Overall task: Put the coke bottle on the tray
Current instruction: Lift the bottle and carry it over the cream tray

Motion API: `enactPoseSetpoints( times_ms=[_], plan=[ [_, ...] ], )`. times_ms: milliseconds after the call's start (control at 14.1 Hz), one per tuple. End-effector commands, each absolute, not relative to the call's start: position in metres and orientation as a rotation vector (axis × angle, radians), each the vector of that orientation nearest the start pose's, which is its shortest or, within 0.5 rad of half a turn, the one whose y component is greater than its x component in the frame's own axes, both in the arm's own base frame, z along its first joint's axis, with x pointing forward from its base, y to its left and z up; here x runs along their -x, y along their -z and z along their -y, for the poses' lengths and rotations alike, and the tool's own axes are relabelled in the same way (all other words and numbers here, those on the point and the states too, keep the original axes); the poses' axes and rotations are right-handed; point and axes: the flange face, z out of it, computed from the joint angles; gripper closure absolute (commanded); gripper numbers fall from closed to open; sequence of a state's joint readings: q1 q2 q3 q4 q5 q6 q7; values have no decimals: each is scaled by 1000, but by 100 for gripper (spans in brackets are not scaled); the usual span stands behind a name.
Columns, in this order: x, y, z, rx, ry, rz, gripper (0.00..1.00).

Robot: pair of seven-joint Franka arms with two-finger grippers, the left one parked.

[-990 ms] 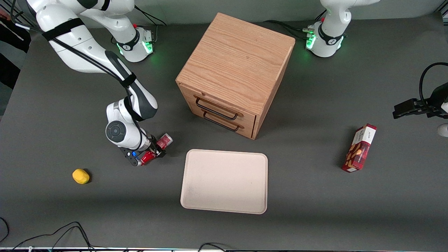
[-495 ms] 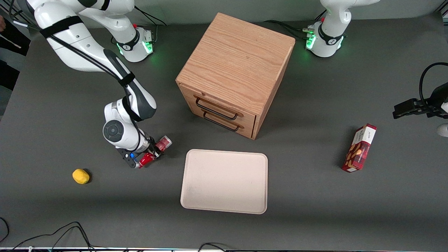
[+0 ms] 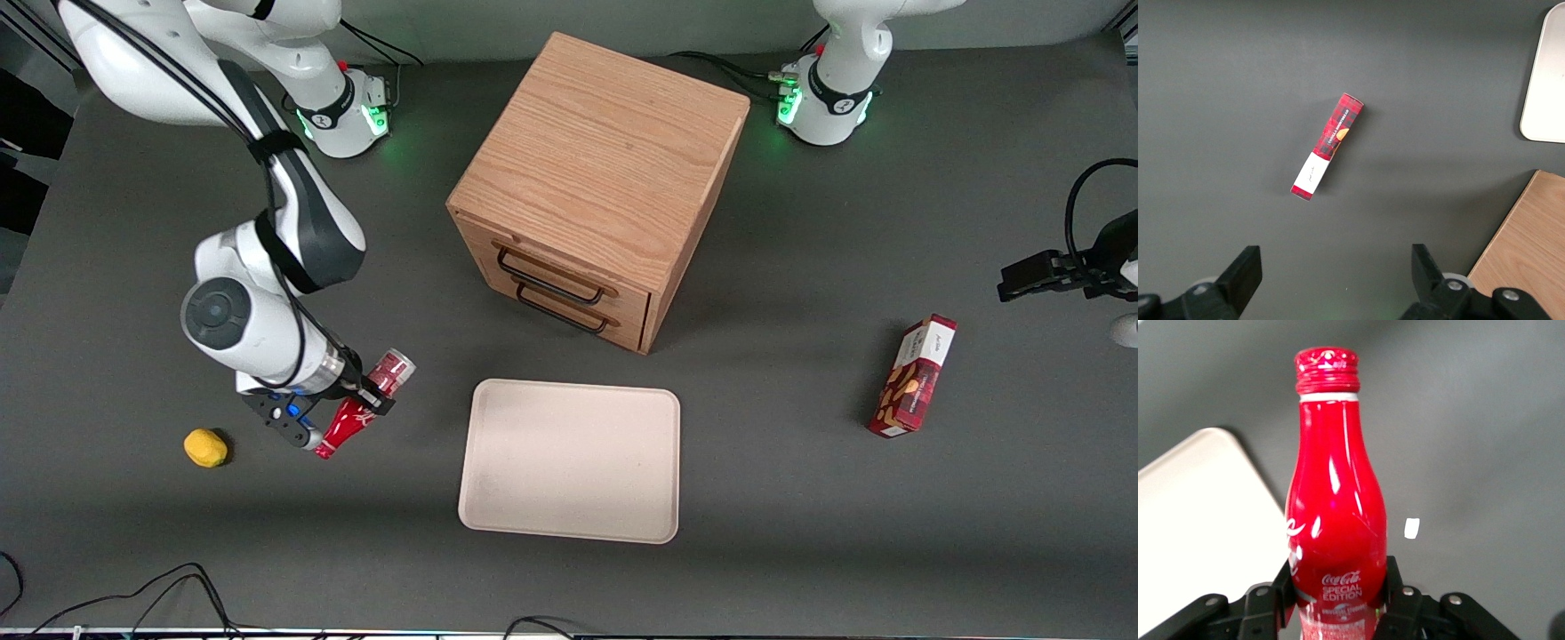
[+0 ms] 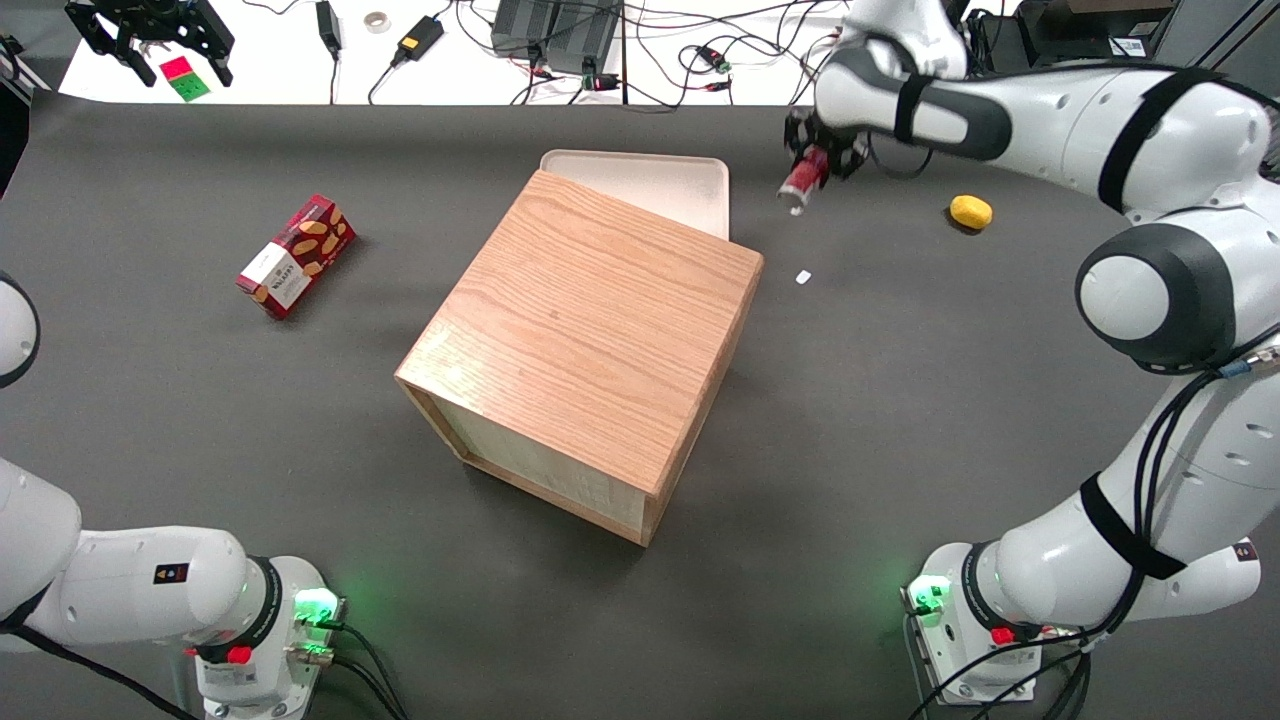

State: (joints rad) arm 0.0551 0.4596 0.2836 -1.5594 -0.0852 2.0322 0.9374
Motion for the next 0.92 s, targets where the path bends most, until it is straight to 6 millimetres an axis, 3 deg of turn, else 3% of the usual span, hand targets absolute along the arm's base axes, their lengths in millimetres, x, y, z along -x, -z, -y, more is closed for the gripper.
enactPoseSetpoints(
  times_ms=[0, 141, 283, 495, 848],
  plan=[
    [-678, -451, -212, 3043, 61, -622, 96],
    [-689, -464, -224, 3074, 108, -362, 96],
    [-708, -453, -240, 3035, 126, -165, 96],
    [-727, -396, -275, 2981, 113, -29, 96],
    [-732, -305, -311, 2923, 111, -121, 96]
  ],
)
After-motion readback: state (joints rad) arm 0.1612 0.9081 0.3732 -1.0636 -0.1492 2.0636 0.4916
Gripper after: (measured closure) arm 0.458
